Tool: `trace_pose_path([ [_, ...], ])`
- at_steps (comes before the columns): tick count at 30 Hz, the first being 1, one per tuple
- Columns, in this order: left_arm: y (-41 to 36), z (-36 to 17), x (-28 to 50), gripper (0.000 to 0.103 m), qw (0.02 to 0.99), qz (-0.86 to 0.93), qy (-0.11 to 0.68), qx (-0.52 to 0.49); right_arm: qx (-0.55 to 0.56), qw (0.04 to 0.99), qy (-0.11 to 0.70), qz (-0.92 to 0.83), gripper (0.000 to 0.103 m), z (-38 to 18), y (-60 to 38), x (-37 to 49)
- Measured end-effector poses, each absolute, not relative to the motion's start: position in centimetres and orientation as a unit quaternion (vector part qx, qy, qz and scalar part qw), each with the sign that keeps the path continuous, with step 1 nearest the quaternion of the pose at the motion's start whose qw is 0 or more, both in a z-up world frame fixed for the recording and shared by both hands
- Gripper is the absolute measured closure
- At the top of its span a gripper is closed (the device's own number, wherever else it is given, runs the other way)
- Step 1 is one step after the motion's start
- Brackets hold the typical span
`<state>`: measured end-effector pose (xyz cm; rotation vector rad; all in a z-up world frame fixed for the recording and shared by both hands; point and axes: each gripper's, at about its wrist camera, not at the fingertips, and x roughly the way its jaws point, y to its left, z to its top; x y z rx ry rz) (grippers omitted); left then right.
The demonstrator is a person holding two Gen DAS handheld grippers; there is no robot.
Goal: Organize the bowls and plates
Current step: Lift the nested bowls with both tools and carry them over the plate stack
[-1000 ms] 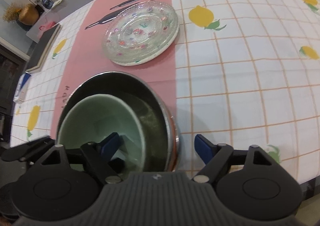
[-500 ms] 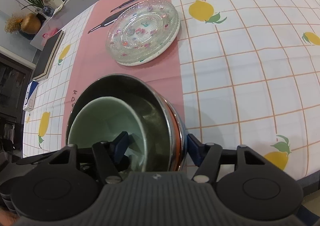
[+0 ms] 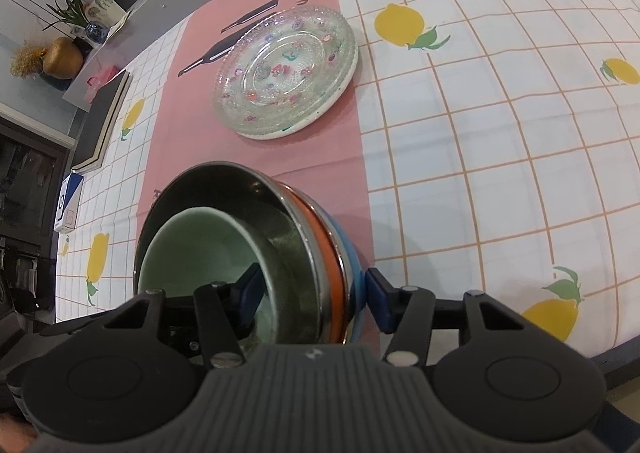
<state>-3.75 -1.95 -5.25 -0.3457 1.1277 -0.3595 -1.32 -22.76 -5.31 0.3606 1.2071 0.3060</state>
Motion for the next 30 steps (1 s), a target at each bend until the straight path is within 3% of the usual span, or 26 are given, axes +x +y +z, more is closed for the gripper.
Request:
trace_pose_path([
  [13,-2.3,-4.0,-3.7,0.046,0.832,-0.163,0.510,-0.150,0.188,0.801,0.553,0.133,0.049,-4.4,-22.8,-1.1],
  [30,-1.9,1.2,1.2,0.046,0.859,-0.148,0.466,-0.150,0.191,0.832,0.504,0.131,0.049,1.6,-21.6,3.1],
])
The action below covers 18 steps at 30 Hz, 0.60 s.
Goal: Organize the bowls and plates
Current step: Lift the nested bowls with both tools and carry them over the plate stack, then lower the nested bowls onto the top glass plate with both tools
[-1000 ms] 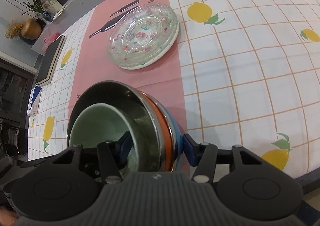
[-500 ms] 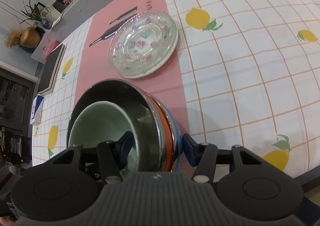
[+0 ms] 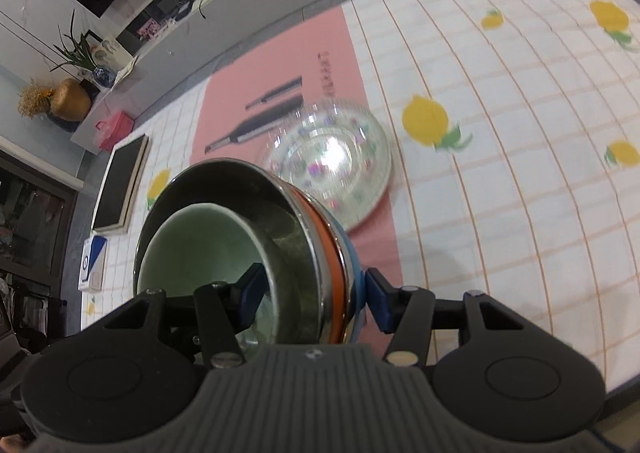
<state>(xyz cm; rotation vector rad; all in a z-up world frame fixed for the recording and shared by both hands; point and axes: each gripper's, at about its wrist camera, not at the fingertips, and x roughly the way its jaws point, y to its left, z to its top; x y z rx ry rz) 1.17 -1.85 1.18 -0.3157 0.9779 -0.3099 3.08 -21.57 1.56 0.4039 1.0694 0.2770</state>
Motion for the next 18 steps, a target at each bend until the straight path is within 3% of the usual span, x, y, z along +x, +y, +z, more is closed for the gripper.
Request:
trace_pose_path([
  [18,-0.5,2.6,8.8,0.046,0.870,-0.128,0.445,-0.169,0.199,0.842,0.487,0.123,0.050,3.1,-20.5,11.6],
])
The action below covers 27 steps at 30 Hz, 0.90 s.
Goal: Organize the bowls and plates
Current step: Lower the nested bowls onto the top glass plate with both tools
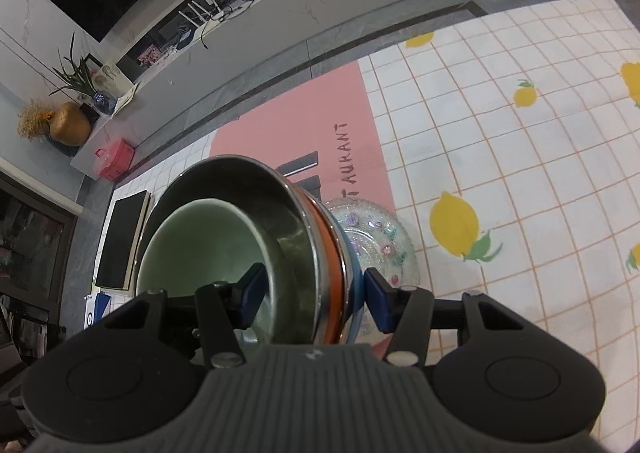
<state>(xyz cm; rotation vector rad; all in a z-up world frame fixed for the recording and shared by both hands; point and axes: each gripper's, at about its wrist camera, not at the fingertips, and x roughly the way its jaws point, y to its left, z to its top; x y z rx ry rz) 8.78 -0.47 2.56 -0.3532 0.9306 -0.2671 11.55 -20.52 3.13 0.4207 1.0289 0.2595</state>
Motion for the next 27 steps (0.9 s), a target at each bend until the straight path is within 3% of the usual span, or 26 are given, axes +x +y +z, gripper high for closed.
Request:
trace_pose_path([
  [27,-0.3,-2.5,13.4,0.046,0.852,-0.124,0.478,-0.177,0.207,0.816,0.531,0.098,0.050,-2.6,-20.0,16.7],
])
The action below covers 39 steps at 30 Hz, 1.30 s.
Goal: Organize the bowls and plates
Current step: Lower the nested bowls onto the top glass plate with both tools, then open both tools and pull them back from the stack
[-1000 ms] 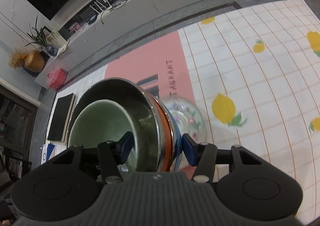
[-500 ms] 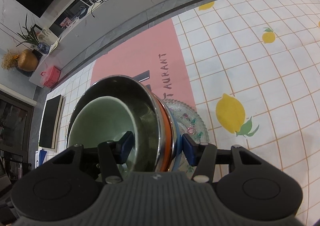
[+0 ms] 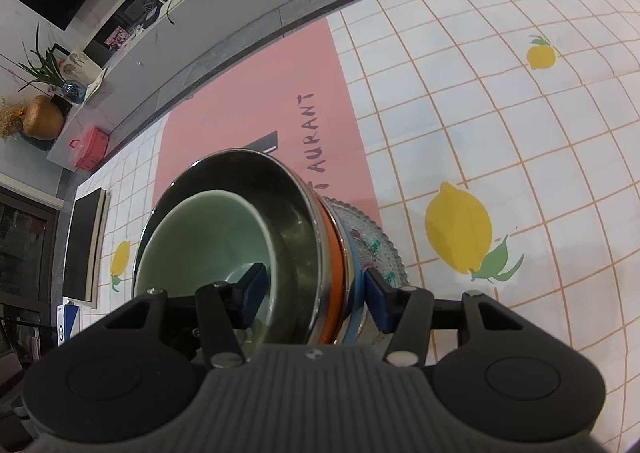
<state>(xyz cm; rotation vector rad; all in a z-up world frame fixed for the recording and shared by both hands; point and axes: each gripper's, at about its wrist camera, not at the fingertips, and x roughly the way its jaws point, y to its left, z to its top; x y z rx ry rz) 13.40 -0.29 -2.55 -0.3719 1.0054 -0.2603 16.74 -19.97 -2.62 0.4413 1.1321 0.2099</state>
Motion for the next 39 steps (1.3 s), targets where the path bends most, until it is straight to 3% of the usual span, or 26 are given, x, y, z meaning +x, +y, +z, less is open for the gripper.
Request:
trace_pose_path([
  [15,-0.2,-2.9,13.3,0.047,0.852,-0.119,0.474,-0.186,0.207,0.824,0.515,0.113,0.044,-3.2,-20.2,16.9],
  [22,0.1,-2.3,12.9,0.045,0.855,-0.117,0.470,-0.186,0.192,0.834,0.506,0.108,0.028,-3.1,-20.5,16.7],
  [32,0.7,1.0,10.3,0.027,0.894,-0.066,0.418,-0.144,0.153,0.876,0.449,0.090,0.026,0.3,-21.5,14.4],
  [37,-0.4,2.7,8.4,0.014,0.909,-0.048,0.405,-0.083,0.066,0.916,0.387,0.078,0.021,3.2,-20.3,11.2],
  [39,-0.9,2.9,8.2,0.014,0.904,-0.028,0.423,-0.060,0.034,0.926,0.368,0.073,0.021,3.7,-19.9,9.7],
])
